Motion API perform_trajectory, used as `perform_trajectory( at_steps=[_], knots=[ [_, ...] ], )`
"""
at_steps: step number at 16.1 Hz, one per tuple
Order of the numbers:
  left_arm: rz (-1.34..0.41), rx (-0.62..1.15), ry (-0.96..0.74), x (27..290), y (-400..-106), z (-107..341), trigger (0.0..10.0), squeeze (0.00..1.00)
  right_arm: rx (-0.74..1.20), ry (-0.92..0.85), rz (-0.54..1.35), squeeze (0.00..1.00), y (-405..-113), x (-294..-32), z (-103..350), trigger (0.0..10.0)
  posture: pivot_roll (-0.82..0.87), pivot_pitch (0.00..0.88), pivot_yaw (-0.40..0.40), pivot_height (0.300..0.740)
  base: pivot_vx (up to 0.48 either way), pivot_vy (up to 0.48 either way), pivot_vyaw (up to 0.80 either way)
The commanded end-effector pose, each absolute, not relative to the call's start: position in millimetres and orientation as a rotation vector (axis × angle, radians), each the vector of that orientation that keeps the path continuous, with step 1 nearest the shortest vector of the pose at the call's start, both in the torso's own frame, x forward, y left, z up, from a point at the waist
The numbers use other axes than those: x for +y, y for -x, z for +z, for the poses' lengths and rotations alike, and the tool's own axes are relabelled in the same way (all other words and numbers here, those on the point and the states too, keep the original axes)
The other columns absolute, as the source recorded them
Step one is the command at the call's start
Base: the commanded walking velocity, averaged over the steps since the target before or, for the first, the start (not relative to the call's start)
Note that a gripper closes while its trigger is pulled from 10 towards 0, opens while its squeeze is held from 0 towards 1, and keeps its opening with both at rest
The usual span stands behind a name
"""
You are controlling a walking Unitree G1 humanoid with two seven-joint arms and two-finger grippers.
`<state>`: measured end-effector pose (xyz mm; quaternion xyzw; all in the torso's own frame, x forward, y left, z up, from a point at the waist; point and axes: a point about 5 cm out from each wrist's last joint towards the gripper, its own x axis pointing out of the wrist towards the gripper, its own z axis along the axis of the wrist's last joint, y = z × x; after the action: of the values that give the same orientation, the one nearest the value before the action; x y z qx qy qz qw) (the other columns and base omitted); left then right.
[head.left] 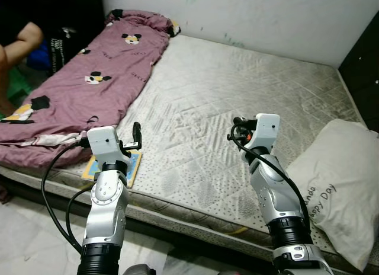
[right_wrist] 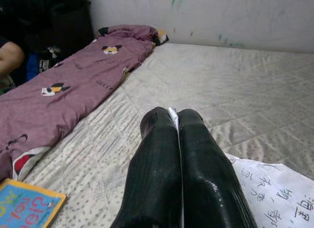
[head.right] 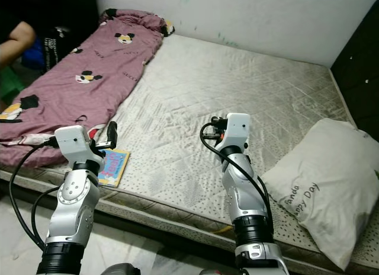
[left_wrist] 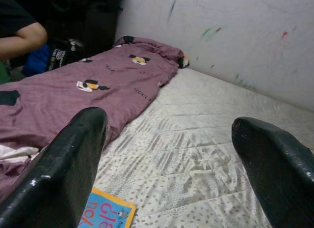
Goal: Clean up the room
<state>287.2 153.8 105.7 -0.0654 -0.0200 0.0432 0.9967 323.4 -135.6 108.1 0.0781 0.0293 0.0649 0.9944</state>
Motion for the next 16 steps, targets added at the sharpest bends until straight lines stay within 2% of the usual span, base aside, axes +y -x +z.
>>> perform_trajectory(
  at_steps=[1,3,6,8,11,16],
  knots=[
    [0.076,-0.044,0.132,151.2,-289.2,107.0,10.0,0.00,0.049,-0.148,0.127,0.00,-325.9,-137.6,110.7,10.0,-0.06,0.000,-0.037,0.740,0.000,0.401,0.00],
    [0.076,-0.044,0.132,151.2,-289.2,106.9,10.0,0.00,0.049,-0.146,0.128,0.00,-326.0,-137.5,110.7,10.0,-0.06,0.000,-0.037,0.740,0.000,0.362,0.00],
    [0.075,-0.049,0.132,150.6,-288.9,107.1,10.0,0.00,0.056,-0.144,0.131,0.00,-326.0,-137.2,109.8,10.0,-0.06,0.000,-0.038,0.740,0.000,0.000,0.00],
    [0.073,-0.050,0.135,150.3,-288.5,106.9,10.0,0.00,0.062,-0.146,0.130,0.00,-326.0,-137.5,108.5,10.0,-0.06,0.000,-0.038,0.740,0.000,0.000,-0.80],
    [0.065,-0.048,0.134,148.8,-288.1,106.6,10.0,0.00,0.061,-0.141,0.132,0.00,-325.5,-138.0,108.1,10.0,-0.06,0.000,-0.039,0.740,0.000,0.410,-0.69],
    [0.065,-0.055,0.140,147.8,-288.2,107.4,10.0,0.00,0.061,-0.136,0.134,0.00,-326.2,-138.2,108.3,10.0,-0.06,0.000,-0.042,0.740,0.000,0.445,0.00]
  ],
)
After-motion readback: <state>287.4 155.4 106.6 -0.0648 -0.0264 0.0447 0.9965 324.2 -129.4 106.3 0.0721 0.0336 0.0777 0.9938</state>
